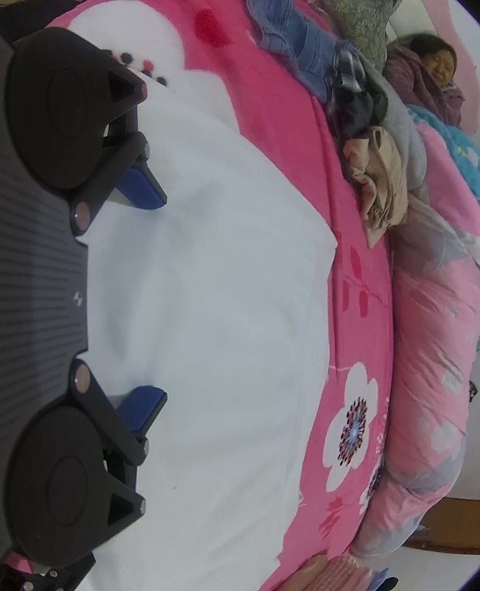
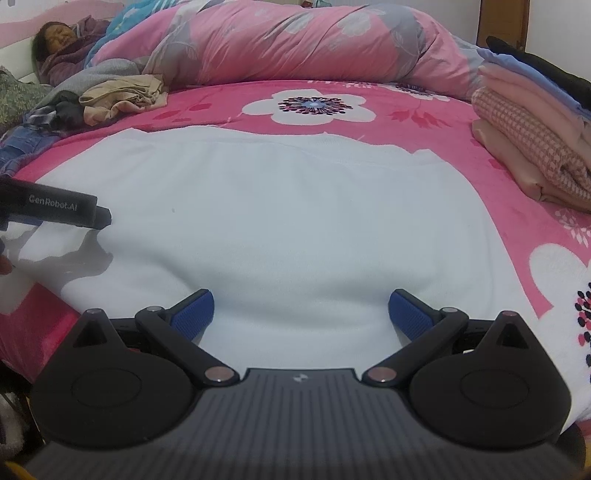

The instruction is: Fold clothes

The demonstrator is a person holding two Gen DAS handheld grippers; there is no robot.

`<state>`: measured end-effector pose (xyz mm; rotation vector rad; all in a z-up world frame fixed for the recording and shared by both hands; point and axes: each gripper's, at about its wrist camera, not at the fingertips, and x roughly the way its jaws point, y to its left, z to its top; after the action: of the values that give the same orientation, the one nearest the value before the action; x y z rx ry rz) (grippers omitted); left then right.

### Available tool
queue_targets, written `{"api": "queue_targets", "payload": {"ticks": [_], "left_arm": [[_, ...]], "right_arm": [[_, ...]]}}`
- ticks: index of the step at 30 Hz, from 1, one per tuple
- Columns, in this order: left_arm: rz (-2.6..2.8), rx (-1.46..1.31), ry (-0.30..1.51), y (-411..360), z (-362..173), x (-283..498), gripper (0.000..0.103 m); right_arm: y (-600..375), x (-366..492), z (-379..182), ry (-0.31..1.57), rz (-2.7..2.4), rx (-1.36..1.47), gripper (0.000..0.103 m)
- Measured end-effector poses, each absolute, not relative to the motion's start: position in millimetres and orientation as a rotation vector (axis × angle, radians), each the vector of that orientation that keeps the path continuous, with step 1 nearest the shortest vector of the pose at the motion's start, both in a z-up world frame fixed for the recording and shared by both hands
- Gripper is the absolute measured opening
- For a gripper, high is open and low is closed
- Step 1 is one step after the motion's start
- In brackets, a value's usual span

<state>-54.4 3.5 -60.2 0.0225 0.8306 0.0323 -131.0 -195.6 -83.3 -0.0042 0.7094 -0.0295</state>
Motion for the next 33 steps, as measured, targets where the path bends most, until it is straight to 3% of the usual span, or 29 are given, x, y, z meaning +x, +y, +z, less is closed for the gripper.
{"api": "queue_targets", "payload": {"ticks": [15, 23, 33], "left_arm": [[-0.149, -0.039, 0.672, 9, -50, -91, 0.103], [-0.145, -0.140, 0.625, 53, -49, -118, 0.103], [-0.040, -0.299, 0.612, 124, -57, -139, 0.091]], "right_arm": [[-204, -134, -85, 0.667, -0.027, 0.033, 0.102], [-202, -134, -85, 0.671, -0.043, 0.038, 0.102], [-202, -128, -81, 0.699, -0.062, 0.049, 0.102]]}}
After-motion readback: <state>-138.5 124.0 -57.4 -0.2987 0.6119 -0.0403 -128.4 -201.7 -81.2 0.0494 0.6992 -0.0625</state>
